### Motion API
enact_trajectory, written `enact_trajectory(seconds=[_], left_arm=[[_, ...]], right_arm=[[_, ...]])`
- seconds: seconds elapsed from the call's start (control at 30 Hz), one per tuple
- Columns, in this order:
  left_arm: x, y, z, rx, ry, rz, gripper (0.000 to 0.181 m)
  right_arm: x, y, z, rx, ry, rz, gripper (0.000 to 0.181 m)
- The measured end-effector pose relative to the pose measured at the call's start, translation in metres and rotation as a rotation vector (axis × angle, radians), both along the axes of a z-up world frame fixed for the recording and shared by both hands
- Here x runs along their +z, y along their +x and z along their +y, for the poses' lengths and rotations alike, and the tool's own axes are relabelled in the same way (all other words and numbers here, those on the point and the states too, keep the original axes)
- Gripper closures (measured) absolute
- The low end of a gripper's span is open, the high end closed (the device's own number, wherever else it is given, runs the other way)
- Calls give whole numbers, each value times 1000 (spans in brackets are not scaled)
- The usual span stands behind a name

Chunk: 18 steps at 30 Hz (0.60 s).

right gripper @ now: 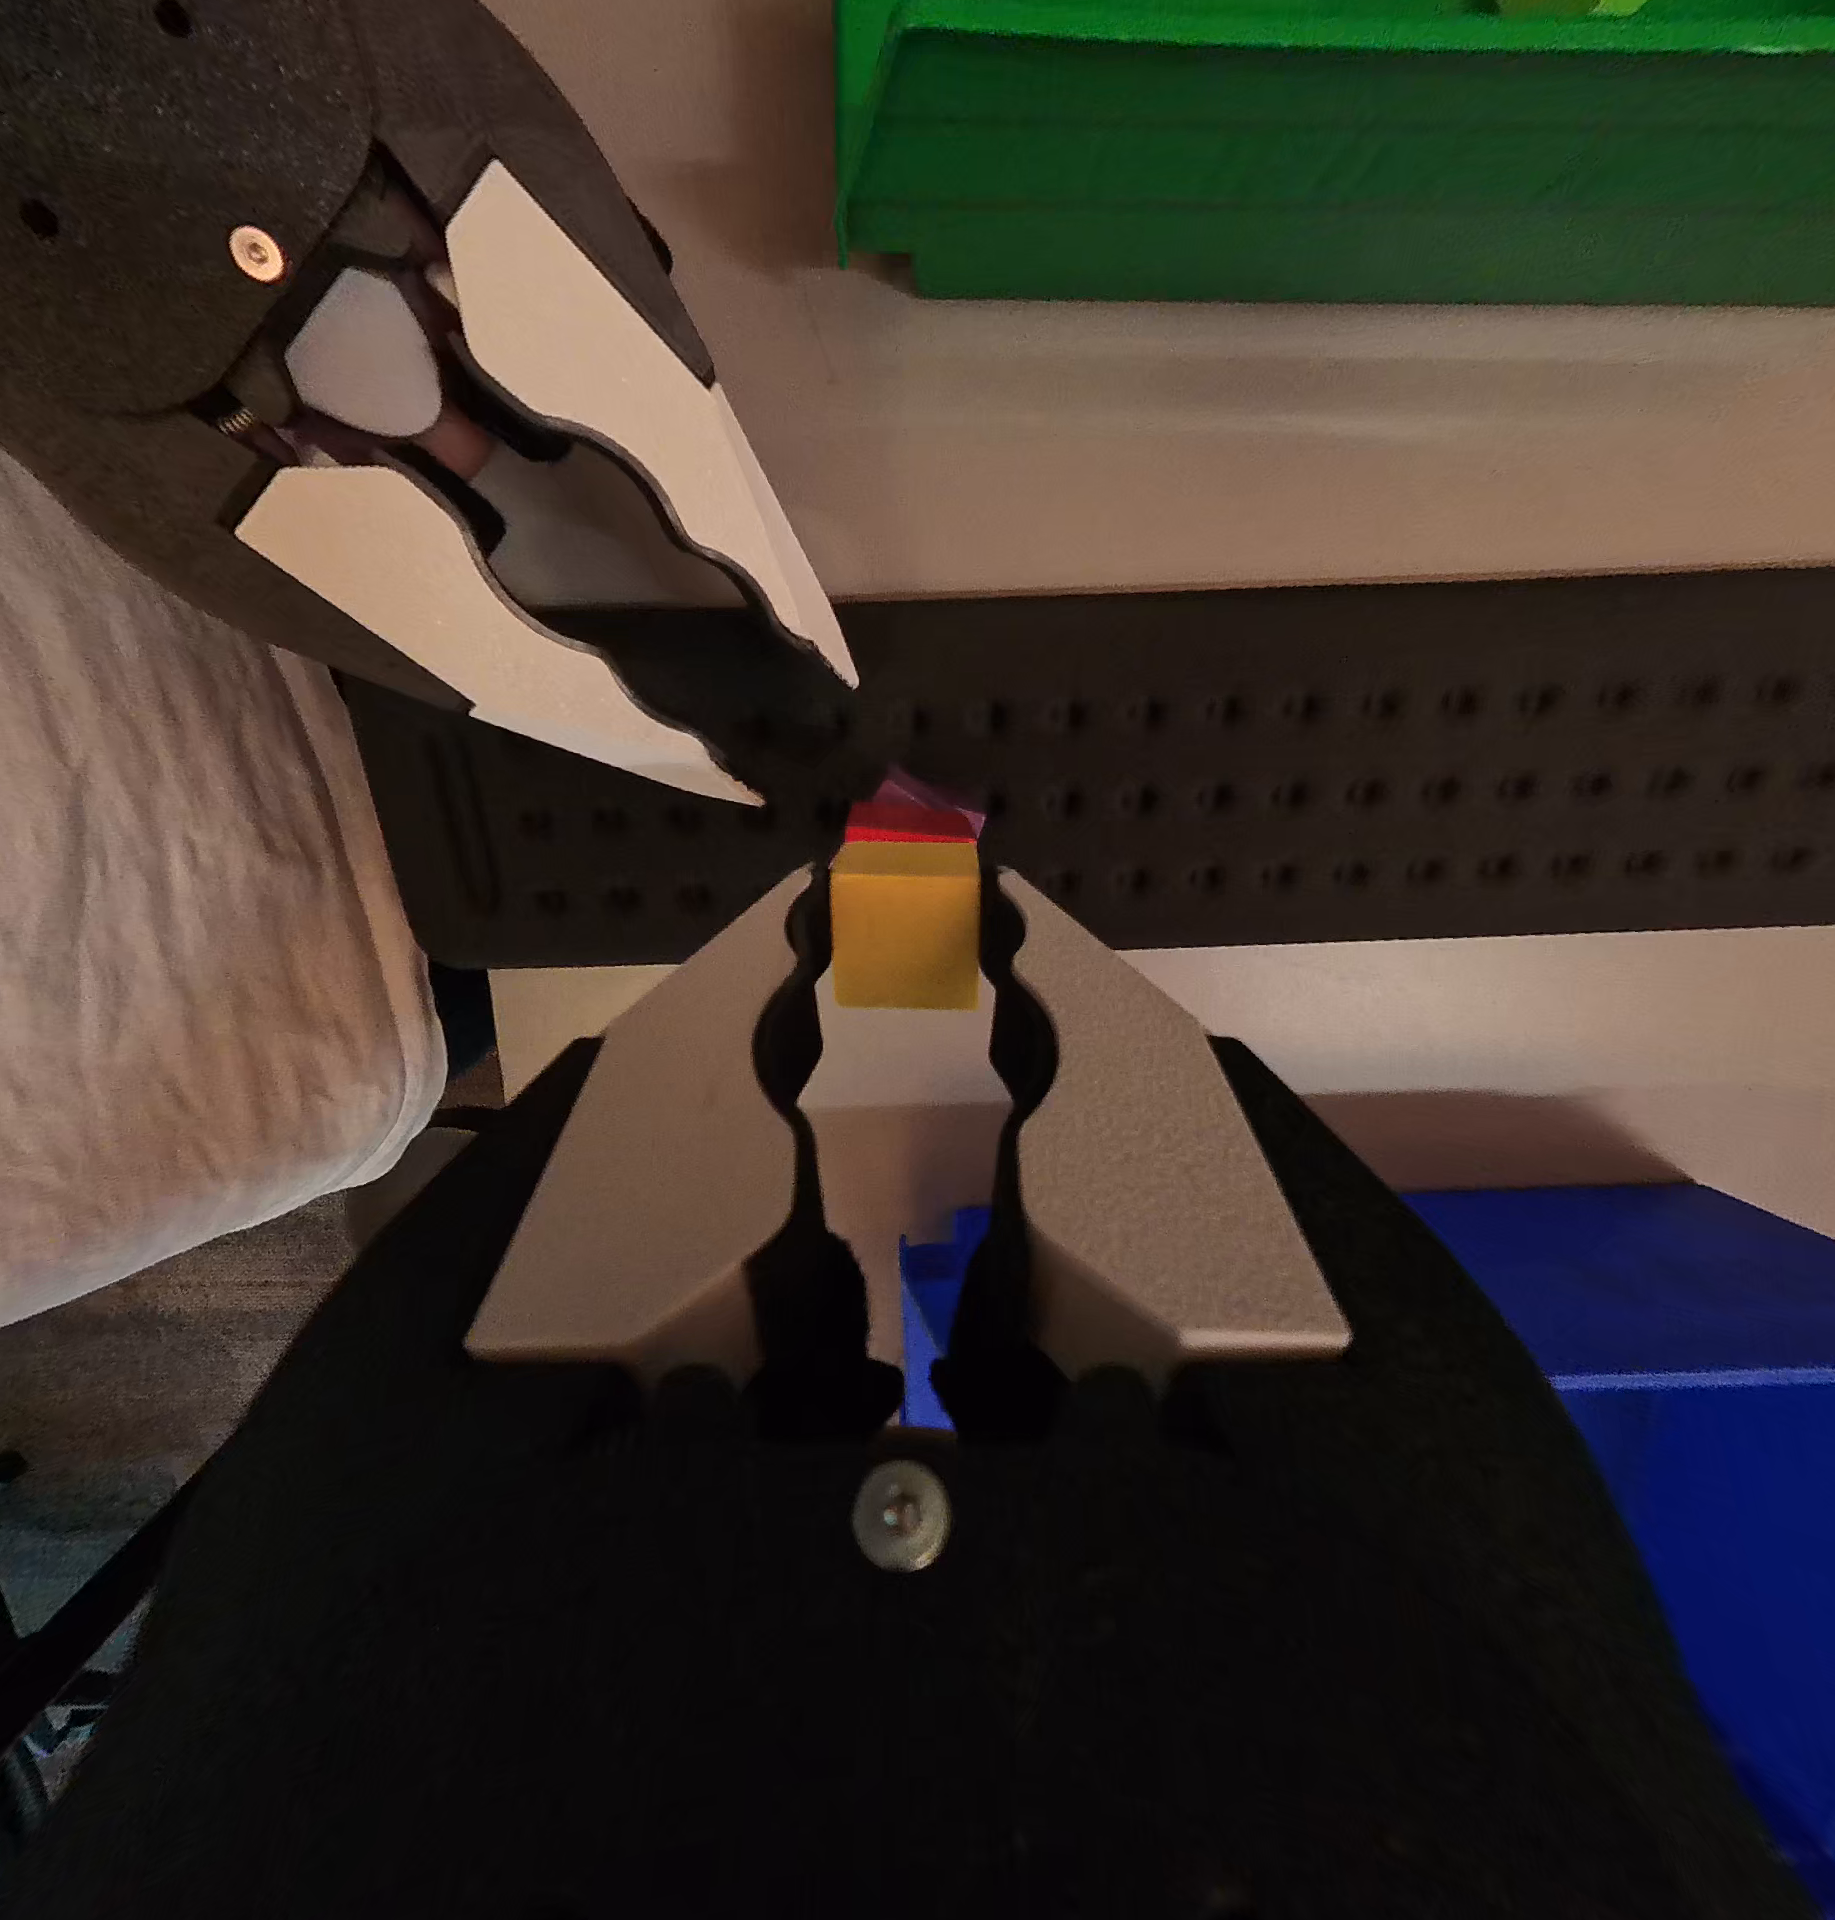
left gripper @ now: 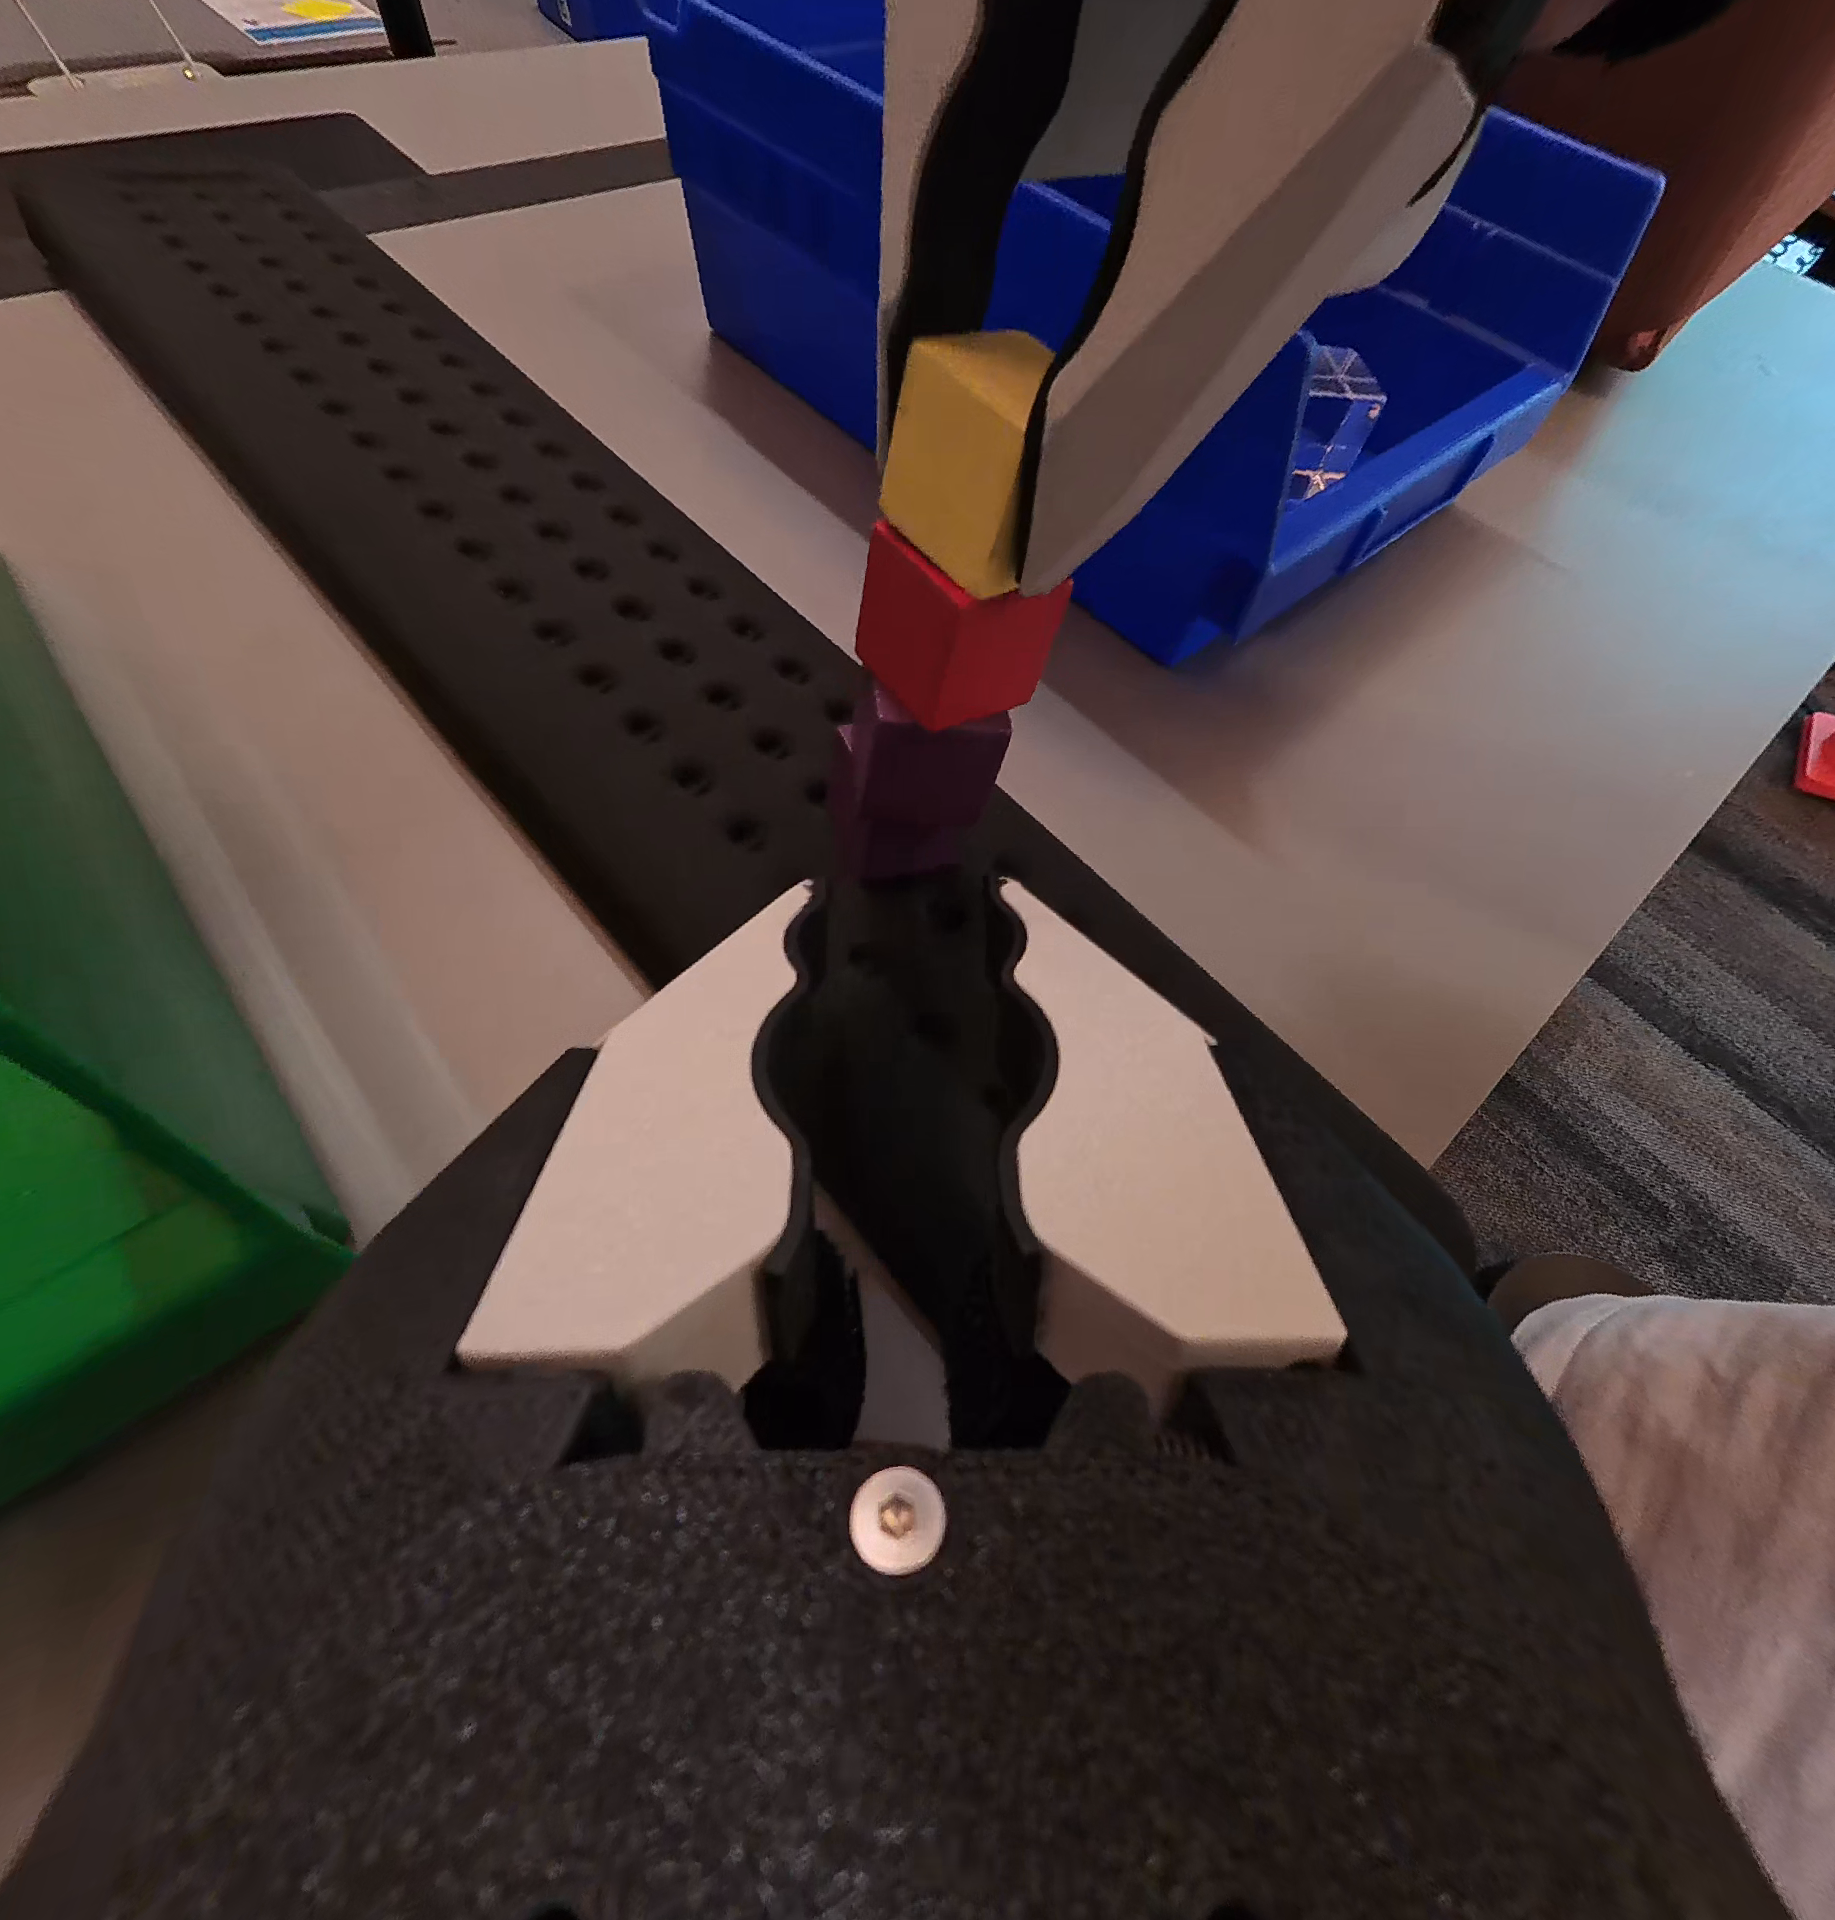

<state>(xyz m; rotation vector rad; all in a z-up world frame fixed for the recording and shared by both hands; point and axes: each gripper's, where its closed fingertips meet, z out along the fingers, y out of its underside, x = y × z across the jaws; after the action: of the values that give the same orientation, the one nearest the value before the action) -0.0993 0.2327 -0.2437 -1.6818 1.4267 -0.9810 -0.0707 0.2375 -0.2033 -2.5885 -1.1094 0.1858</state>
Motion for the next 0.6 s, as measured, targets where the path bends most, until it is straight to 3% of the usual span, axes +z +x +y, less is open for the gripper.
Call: enact_trajectory(seconds=[0.6], left_arm=[[-3,3,-3,-20,-6,8,150]], right_arm=[[-5,0,0,9,-6,-13,153]])
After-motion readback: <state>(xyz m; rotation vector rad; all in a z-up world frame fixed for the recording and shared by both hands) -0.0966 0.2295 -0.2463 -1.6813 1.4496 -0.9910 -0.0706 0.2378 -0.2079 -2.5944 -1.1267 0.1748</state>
